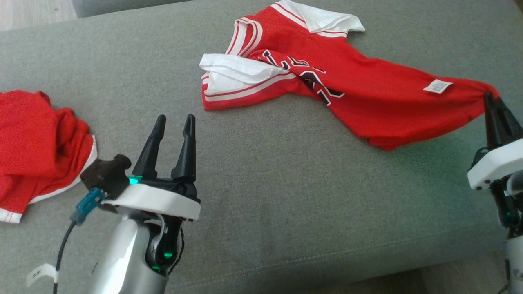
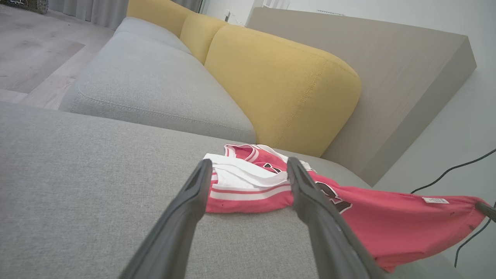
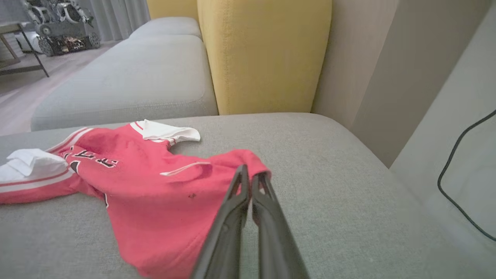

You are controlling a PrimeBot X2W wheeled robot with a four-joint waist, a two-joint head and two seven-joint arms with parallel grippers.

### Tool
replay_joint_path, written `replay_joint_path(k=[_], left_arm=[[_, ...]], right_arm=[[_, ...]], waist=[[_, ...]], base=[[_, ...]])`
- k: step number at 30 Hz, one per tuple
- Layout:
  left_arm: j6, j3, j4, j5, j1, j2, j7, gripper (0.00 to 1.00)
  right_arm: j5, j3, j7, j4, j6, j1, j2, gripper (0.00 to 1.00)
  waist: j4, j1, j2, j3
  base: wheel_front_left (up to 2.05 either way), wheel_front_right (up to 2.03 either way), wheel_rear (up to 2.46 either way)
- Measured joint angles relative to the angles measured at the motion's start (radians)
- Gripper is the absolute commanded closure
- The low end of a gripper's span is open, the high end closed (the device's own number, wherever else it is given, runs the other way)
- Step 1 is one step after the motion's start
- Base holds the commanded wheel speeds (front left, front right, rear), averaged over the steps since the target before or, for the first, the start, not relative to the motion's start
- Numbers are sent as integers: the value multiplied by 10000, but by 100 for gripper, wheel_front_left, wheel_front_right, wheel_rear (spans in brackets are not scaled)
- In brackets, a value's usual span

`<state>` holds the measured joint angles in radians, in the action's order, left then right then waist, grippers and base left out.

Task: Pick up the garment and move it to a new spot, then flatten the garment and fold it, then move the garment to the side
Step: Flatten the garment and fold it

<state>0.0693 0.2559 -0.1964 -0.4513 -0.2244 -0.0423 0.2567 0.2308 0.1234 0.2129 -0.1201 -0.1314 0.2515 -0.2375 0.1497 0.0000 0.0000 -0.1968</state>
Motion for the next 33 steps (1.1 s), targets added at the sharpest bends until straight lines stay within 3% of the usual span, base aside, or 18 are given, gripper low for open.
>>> replay_joint_path(k=[5, 16, 30, 31, 32, 33], left_arm=[[23, 198, -2, 10, -129, 2, 0, 0], [25, 594, 8, -163, -659, 6, 0, 0], [96, 949, 17, -395, -956, 12, 0, 0], [92, 953, 25, -449, -958, 12, 0, 0], [88, 951, 25, -468, -958, 12, 0, 0], [86, 951, 27, -474, -957, 12, 0, 0]], right_arm=[[-314, -221, -12, -456, 0, 661, -502, 100], [-1331, 422, -389, -2767, 0, 5647, -2456, 100], [-2938, -107, -1555, -6957, 0, 8699, -3275, 100], [-3072, -123, -1557, -7235, 0, 8827, -3340, 84], [-3219, -94, -1572, -7469, 0, 8881, -3367, 17], [-3354, 15, -1592, -7718, 0, 8878, -3365, 0]], waist=[[-117, 0, 0, -155], [-1247, 1, 0, -949], [-2979, 1, 0, -1670], [-3085, 1, 0, -1697], [-3170, 1, 0, -1720], [-3238, 1, 0, -1739]], base=[[0, 0, 0], [0, 0, 0], [0, 0, 0], [0, 0, 0], [0, 0, 0], [0, 0, 0]])
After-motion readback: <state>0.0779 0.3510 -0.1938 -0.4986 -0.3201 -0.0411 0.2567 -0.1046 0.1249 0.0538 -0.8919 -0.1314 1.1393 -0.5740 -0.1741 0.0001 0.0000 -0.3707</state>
